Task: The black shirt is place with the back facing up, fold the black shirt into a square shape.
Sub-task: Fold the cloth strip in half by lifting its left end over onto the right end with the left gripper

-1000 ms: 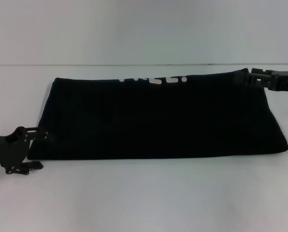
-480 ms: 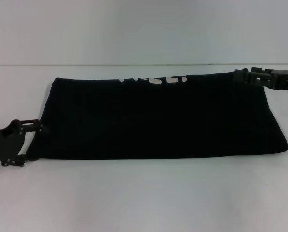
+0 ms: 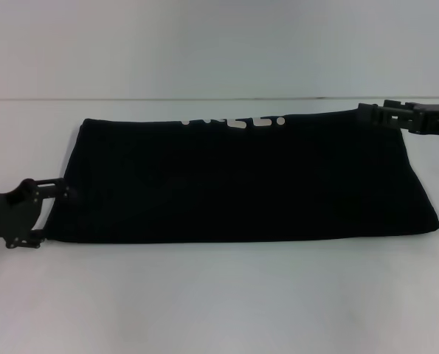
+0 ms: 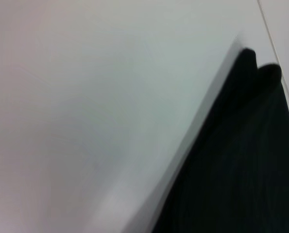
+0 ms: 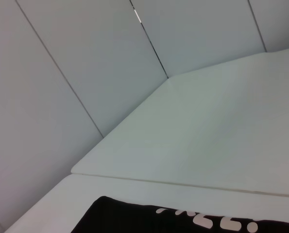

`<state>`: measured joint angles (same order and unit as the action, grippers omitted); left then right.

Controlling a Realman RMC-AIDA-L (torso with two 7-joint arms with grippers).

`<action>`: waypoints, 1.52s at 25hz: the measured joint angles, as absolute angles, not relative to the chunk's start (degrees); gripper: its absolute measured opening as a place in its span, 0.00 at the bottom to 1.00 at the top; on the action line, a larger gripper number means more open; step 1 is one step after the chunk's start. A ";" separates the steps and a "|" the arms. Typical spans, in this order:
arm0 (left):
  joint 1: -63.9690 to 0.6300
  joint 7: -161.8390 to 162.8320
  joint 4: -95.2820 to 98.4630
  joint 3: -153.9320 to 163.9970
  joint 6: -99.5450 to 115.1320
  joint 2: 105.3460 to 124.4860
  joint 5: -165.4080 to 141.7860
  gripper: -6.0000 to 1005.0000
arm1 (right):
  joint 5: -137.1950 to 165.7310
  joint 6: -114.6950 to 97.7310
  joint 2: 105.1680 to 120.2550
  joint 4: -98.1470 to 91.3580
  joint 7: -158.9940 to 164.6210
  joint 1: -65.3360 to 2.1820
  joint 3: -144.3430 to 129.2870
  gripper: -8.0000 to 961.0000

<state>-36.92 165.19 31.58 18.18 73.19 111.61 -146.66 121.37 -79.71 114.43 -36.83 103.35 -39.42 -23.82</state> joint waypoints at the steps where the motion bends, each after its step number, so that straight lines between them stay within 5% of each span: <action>1: -37.00 164.28 31.26 18.19 73.13 111.61 -146.65 0.85 | 121.37 -79.71 114.43 -36.83 103.35 -39.48 -23.81 0.97; 21: -37.08 156.16 30.76 18.91 70.64 111.75 -146.77 0.83 | 121.38 -79.72 114.39 -36.92 103.23 -40.09 -23.82 0.96; 23: -36.92 155.49 30.76 18.90 70.42 111.84 -146.94 0.58 | 121.38 -79.72 114.35 -36.92 103.16 -40.16 -23.82 0.96; 38: -36.06 151.34 30.76 19.24 69.17 112.40 -146.95 0.23 | 121.38 -78.99 114.36 -36.57 103.01 -40.25 -24.07 0.96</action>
<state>-36.06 151.34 30.76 19.24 69.17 112.40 -146.95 121.38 -78.99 114.36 -36.57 103.01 -40.25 -24.07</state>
